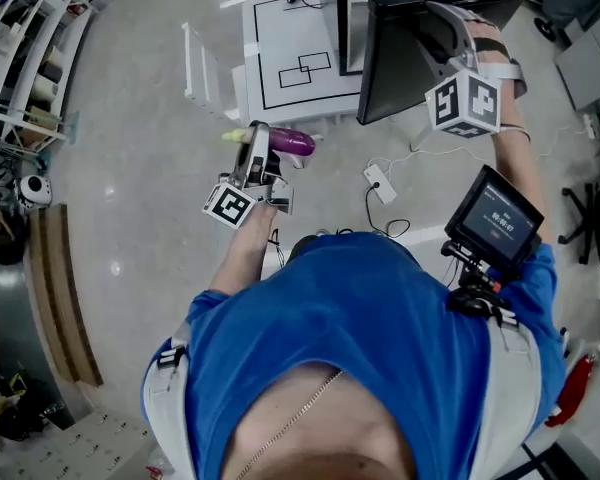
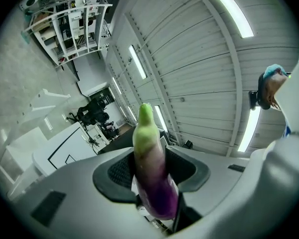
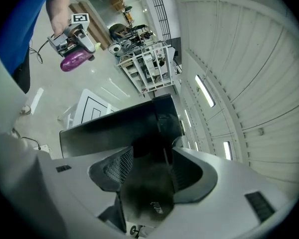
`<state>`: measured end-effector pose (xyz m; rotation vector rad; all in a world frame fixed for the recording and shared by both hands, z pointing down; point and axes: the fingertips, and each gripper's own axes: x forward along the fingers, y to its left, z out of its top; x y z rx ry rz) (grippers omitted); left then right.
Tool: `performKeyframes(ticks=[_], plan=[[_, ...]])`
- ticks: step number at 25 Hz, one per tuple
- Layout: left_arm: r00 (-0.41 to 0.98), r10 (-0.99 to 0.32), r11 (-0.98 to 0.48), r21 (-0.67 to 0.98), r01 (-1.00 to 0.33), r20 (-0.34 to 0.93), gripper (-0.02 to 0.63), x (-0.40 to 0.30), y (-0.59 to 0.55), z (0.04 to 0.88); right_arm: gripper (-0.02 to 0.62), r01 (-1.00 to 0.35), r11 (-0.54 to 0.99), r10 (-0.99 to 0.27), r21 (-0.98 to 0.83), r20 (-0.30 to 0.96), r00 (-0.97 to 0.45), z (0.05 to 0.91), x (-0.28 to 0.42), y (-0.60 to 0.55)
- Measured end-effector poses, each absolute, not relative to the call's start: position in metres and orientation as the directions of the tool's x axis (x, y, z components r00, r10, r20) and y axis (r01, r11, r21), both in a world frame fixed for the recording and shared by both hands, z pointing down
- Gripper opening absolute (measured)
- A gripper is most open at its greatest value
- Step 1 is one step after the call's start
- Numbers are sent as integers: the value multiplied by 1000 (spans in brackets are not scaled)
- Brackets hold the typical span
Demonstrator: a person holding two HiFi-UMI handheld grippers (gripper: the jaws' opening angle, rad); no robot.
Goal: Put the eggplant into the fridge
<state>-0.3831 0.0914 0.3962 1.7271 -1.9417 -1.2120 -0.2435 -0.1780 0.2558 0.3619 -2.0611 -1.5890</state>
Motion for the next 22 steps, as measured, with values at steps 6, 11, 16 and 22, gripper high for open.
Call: performKeyframes(ticks=[6, 11, 16, 22], plan=[[-173, -931, -119, 714, -690, -322, 190, -362, 70, 390, 221, 91, 262, -496, 961, 215, -841, 254, -191, -160], [-124, -944, -142, 717, -683, -305, 190, -353, 48, 397, 221, 88, 254, -483, 963, 205, -851, 261, -155, -158], [-78, -953, -162, 713, -682, -292, 190, -350, 26, 407, 221, 90, 250, -477, 964, 204, -855, 273, -128, -161], [-32, -957, -190, 703, -686, -290, 190, -318, 5, 395, 221, 87, 245, -477, 966, 198, -856, 265, -71, -163]])
